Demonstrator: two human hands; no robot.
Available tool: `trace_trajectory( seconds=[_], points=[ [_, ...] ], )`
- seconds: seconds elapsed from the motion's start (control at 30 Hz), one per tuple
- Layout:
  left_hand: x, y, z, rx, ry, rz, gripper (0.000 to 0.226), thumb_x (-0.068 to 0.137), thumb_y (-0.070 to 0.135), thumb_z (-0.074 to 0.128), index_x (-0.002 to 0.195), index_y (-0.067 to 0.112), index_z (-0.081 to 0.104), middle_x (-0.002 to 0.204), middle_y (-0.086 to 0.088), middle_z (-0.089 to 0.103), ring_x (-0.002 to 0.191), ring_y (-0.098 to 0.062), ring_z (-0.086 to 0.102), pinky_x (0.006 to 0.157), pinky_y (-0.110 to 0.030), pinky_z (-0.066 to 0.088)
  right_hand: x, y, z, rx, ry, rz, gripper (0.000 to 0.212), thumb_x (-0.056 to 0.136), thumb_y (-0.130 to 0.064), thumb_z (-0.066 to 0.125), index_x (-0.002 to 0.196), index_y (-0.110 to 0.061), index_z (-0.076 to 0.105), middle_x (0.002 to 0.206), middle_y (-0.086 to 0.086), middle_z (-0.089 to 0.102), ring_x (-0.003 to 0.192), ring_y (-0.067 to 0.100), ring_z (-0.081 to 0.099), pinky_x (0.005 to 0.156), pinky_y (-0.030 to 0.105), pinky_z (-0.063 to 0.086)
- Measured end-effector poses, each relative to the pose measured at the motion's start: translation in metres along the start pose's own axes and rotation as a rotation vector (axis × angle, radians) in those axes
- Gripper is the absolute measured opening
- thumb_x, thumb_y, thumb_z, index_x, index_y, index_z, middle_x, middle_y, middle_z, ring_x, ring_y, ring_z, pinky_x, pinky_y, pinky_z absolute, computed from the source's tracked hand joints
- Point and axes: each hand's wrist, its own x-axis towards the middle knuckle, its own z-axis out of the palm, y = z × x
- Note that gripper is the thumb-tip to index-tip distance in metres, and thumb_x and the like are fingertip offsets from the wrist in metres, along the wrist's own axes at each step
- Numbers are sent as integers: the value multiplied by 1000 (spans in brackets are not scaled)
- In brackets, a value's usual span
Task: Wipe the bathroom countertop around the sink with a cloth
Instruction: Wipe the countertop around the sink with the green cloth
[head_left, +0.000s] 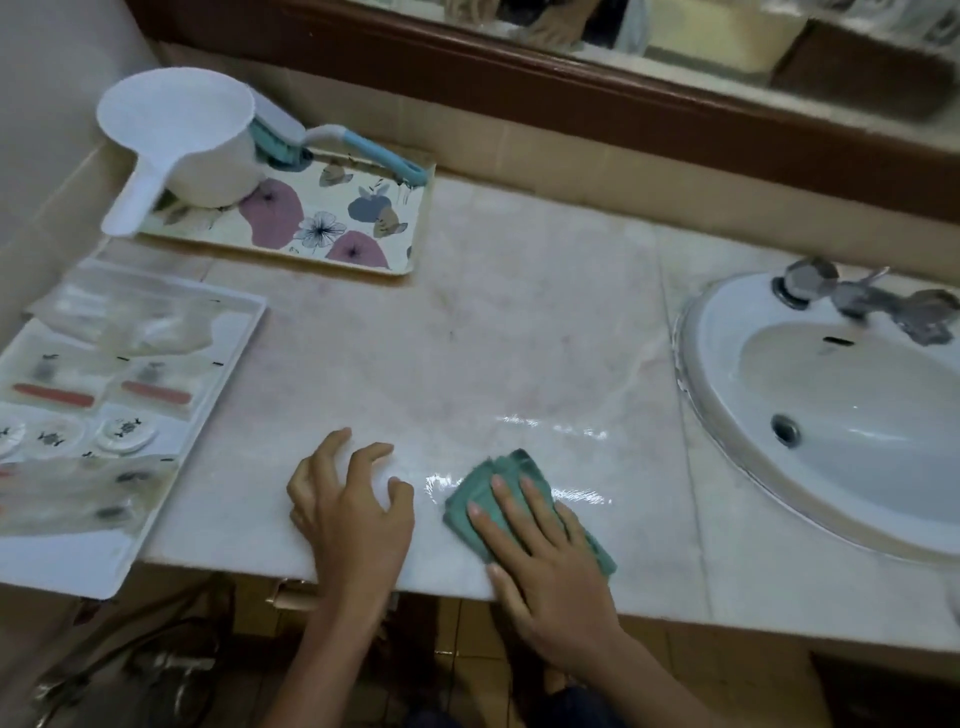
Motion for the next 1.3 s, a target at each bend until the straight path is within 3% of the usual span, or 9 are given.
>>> trace_trajectory(
  seconds=[0.33, 0.47, 0.57, 0.63, 0.7, 0.83, 0.97, 1.1, 1.3],
  points=[
    [-80, 95, 84, -228, -144, 341, 26, 74, 15, 55, 92, 25, 71, 121, 8, 56, 115, -11, 38, 94, -32, 38, -109, 199, -36, 306, 122, 314, 61, 90, -26, 32, 147, -47, 24, 154, -15, 30, 145, 6, 19, 111, 45, 31],
    [-125, 149, 124, -213, -208, 488, 28, 76, 23, 46, 91, 23, 70, 113, 8, 62, 110, -10, 41, 97, -10, 27, -154, 258, -63, 563, 242, 412, 59, 95, -17, 44, 129, -64, 40, 137, -42, 39, 132, -5, 39, 108, 14, 30],
    [-166, 190, 159, -199, -281, 659, 31, 75, 16, 50, 101, 21, 68, 120, 7, 60, 112, -17, 46, 102, -18, 32, -174, 288, -92, 1020, 295, 596, 54, 95, -1, 51, 113, -51, 61, 116, -29, 62, 115, 0, 56, 88, 2, 38],
    [-192, 215, 182, -184, -366, 821, 41, 74, 13, 55, 113, 19, 64, 132, 5, 54, 120, -21, 48, 104, -32, 38, -183, 315, -105, 1602, 299, 747, 34, 90, -2, 58, 118, -21, 65, 116, 4, 69, 104, 20, 66, 85, 19, 53],
    [-212, 239, 199, -135, -459, 988, 58, 71, 16, 62, 129, 18, 55, 148, 0, 42, 134, -26, 41, 107, -40, 37, -193, 338, -121, 2253, 183, 798, 58, 70, -7, 79, 124, 2, 60, 121, 25, 63, 98, 36, 66, 90, 43, 54],
    [-223, 295, 210, -101, -626, 1257, 91, 65, 24, 74, 146, 15, 33, 159, -5, 23, 147, -37, 15, 110, -54, 30, -212, 364, -156, 2694, -95, 604, 71, 66, -9, 68, 133, 7, 49, 117, 25, 59, 99, 37, 60, 100, 55, 43],
    [-206, 354, 210, -42, -604, 1494, 92, 66, 29, 78, 145, 15, 32, 158, -8, 27, 145, -45, 12, 106, -63, 26, -218, 375, -194, 2681, -324, 306, 64, 75, -1, 43, 139, -10, 47, 104, 4, 48, 94, 14, 43, 96, 51, 41],
    [-192, 404, 208, 262, -573, 1760, 104, 60, 38, 73, 150, 29, 21, 162, -5, 13, 144, -51, 1, 102, -69, 24, -215, 405, -229, 2357, -370, 341, 63, 71, 11, 56, 131, -9, 52, 111, 19, 45, 85, 26, 55, 76, 49, 53],
    [-179, 457, 205, 484, -591, 1880, 113, 61, 47, 70, 153, 30, 6, 163, 2, 7, 145, -45, -10, 102, -71, 25, -219, 430, -255, 2133, -489, 314, 44, 77, 11, 59, 119, -4, 62, 116, 28, 56, 95, 40, 63, 77, 49, 55]
  ],
)
